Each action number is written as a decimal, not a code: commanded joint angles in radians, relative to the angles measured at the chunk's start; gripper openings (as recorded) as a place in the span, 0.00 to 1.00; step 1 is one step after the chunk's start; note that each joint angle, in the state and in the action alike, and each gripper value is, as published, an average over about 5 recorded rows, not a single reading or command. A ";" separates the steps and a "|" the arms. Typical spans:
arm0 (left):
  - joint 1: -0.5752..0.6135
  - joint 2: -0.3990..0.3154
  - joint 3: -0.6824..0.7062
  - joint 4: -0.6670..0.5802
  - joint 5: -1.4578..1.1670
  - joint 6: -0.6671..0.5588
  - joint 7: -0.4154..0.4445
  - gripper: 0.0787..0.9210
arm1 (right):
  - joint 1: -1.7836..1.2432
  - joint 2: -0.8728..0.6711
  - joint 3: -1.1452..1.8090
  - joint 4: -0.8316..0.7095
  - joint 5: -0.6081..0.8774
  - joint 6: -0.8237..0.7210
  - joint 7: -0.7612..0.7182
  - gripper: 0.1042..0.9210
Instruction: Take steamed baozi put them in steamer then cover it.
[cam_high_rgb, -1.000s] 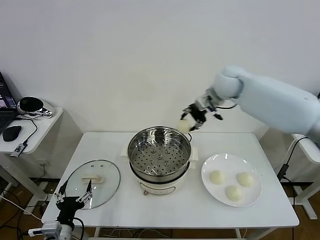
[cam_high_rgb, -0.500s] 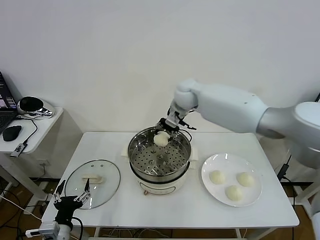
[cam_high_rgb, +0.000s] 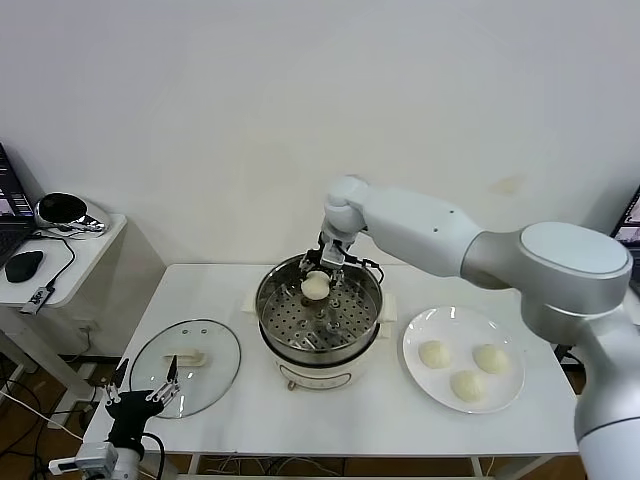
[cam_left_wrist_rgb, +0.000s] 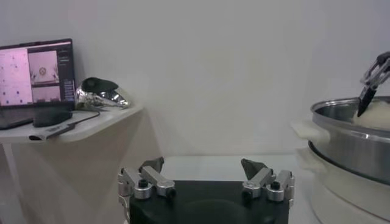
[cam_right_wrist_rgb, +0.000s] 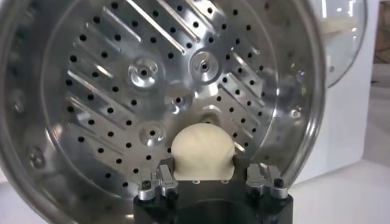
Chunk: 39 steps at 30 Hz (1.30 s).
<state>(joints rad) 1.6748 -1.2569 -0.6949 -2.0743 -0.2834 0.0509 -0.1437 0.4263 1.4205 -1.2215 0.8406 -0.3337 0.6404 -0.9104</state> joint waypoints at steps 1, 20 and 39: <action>0.000 -0.001 0.001 0.000 0.000 -0.001 0.000 0.88 | -0.022 0.032 0.015 -0.065 -0.096 0.046 0.016 0.63; -0.004 0.003 0.002 -0.019 -0.002 0.003 -0.001 0.88 | 0.315 -0.293 -0.151 0.471 0.549 -0.605 -0.109 0.88; -0.017 0.033 0.004 -0.040 -0.012 0.005 0.000 0.88 | 0.403 -0.948 -0.303 0.905 0.670 -1.106 -0.153 0.88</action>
<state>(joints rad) 1.6581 -1.2261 -0.6915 -2.1129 -0.2954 0.0564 -0.1442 0.8041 0.6931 -1.4723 1.5980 0.2824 -0.3088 -1.0408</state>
